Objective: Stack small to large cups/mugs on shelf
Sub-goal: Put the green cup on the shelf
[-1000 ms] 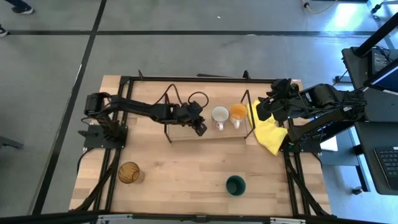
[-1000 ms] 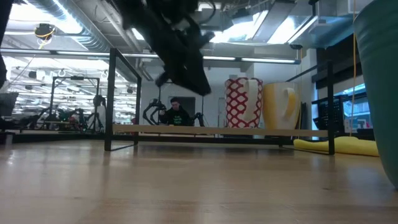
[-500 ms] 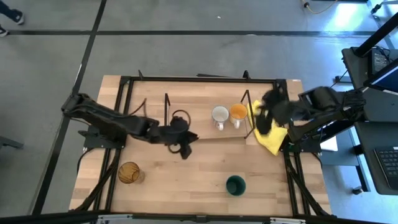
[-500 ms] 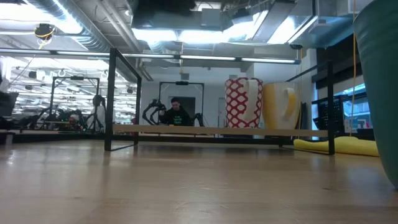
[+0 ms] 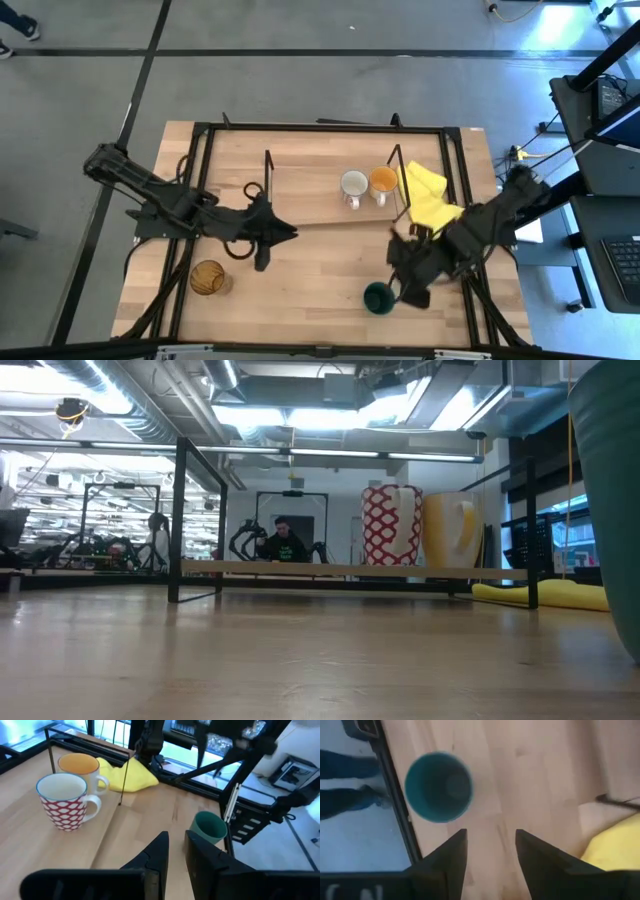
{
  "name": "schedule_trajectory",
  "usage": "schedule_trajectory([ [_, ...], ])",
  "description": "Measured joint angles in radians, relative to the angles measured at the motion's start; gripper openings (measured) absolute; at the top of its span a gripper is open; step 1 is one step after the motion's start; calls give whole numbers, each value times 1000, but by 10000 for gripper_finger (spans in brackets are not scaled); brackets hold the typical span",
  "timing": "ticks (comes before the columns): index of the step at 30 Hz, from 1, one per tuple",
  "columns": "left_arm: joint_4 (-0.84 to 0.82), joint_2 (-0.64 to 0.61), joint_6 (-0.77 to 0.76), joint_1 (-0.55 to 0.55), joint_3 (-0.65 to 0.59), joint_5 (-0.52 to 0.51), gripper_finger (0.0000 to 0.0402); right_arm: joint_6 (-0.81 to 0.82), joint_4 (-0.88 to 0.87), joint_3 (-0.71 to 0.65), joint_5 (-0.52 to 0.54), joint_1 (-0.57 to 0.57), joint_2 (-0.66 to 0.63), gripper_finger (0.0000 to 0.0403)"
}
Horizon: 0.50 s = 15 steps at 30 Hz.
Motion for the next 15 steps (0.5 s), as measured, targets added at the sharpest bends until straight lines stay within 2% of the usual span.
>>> schedule_trajectory([
  [7, -17, -24, -5, 0, 0, 13, 56, 143, 18, 0, 16, 44, 116, 175],
  [15, -125, -24, -51, 0, 0, 66, 56, 209, 55, 0, 81, 48, 166, 237],
])
